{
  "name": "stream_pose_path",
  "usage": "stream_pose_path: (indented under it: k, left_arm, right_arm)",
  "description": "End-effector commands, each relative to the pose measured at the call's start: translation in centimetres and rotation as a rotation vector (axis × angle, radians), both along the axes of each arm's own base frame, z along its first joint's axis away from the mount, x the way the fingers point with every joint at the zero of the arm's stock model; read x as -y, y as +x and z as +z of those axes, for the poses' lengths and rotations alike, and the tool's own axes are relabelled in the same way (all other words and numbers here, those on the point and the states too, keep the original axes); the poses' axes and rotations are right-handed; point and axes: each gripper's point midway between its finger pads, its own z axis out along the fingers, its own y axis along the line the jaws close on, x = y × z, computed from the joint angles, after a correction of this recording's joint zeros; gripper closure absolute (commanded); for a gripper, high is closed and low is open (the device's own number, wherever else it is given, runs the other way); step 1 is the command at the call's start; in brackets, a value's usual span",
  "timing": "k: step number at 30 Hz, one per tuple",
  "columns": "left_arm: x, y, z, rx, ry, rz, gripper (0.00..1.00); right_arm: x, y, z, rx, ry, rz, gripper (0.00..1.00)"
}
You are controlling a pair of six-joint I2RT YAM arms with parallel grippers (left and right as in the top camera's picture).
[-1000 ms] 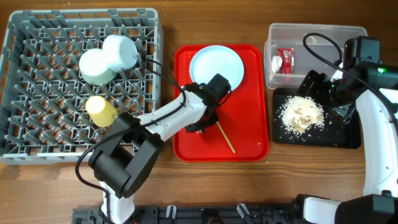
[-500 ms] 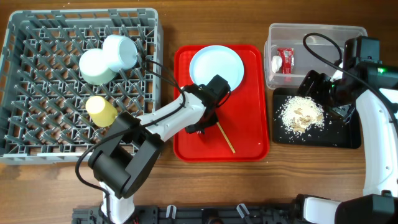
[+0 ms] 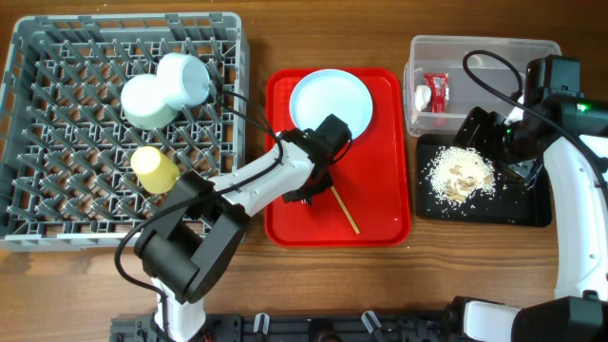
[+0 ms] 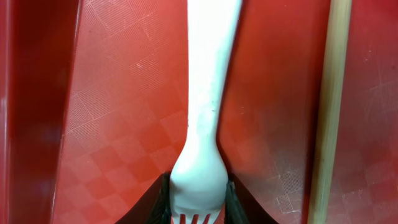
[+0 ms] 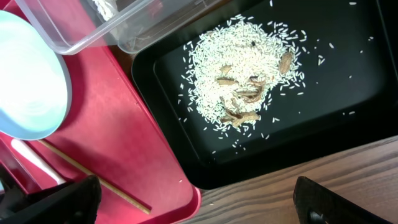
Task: Sort waste into correct bins and load items into the dishwasher rack
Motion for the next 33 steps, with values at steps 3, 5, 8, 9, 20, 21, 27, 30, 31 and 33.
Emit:
stream_pose_path:
  k: [3, 5, 8, 9, 20, 21, 27, 30, 31, 33]
  left_arm:
    - [-1.0, -0.2, -0.3, -0.002, 0.022, 0.004, 0.77]
    - [-1.1, 0.3, 0.7, 0.025, 0.012, -0.020, 0.77]
    - [-1.2, 1.2, 2.4, 0.063, -0.008, -0.076, 0.79]
    - [-1.3, 1.5, 3.0, 0.078, -0.014, -0.100, 0.79]
    - [-2.4, 3.2, 9.4, 0.231, -0.050, -0.295, 0.83]
    - [-2.4, 3.2, 9.5, 0.232, -0.052, -0.294, 0.73]
    - [-2.1, 2.3, 8.1, 0.174, -0.068, -0.230, 0.63]
    - [-1.9, 1.9, 6.5, 0.130, -0.060, -0.166, 0.60]
    - [-2.0, 1.8, 5.8, 0.113, -0.054, -0.144, 0.60]
    - [-1.9, 1.8, 4.4, 0.089, -0.040, -0.131, 0.57]
  right_arm:
    - [-0.1, -0.1, 0.9, 0.028, 0.001, 0.013, 0.00]
    - [-0.1, -0.1, 0.9, 0.028, 0.001, 0.013, 0.00]
    - [-0.1, -0.1, 0.9, 0.028, 0.001, 0.013, 0.00]
    - [-0.1, 0.0, 0.9, 0.029, 0.001, 0.013, 0.00]
    - [-0.1, 0.0, 0.9, 0.029, 0.001, 0.013, 0.00]
    - [-0.1, 0.0, 0.9, 0.029, 0.001, 0.013, 0.00]
    - [-0.1, -0.1, 0.9, 0.028, 0.002, 0.012, 0.00]
    - [-0.1, -0.1, 0.9, 0.028, 0.002, 0.013, 0.00]
    - [-0.1, -0.1, 0.9, 0.028, 0.002, 0.012, 0.00]
    - [-0.1, -0.1, 0.9, 0.028, 0.002, 0.013, 0.00]
